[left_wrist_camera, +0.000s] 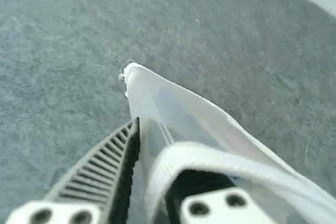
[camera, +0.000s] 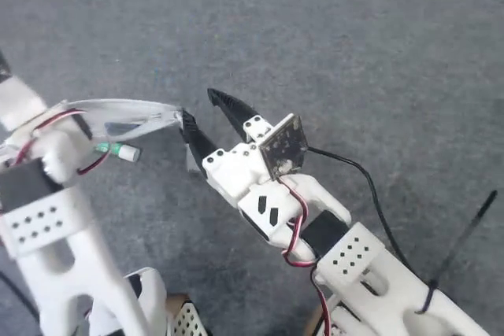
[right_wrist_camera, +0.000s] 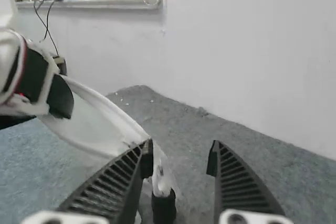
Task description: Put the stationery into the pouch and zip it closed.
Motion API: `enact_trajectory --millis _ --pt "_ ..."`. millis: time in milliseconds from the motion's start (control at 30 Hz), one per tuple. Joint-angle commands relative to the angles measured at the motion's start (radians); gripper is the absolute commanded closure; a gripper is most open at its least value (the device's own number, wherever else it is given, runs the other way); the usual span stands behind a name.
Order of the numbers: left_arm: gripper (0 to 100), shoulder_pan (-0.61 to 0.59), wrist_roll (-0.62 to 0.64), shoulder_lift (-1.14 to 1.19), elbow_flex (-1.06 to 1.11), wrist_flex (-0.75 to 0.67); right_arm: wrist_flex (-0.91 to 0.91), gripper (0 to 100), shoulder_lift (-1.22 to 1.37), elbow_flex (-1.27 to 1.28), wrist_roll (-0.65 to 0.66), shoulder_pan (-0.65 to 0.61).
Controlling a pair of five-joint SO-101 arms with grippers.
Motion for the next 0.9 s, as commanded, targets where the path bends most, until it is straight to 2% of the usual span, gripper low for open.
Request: enact_trajectory --millis 0,167,433,600,867 --pt "99 -0.055 0.028 -0.114 -0.070 0.002 0.113 82.6 -0.021 -0.097 -0.017 -0.005" --pt "99 -0.184 0.029 -0.124 -0.070 -0.005 0.246 82.6 0.042 -0.176 -0.018 -0.005" --pt "99 -0.331 0.031 -0.129 -0.070 -0.006 0.260 82.6 0.203 -0.222 -0.012 -0.027" --pt "99 -0.434 0.052 -0.130 -0.070 -0.028 0.262 82.6 0.397 -0.315 -0.012 -0.047" --pt "99 -0.531 0.052 -0.130 -0.070 -0.040 0.263 82.6 0.757 -0.572 -0.011 -0.048"
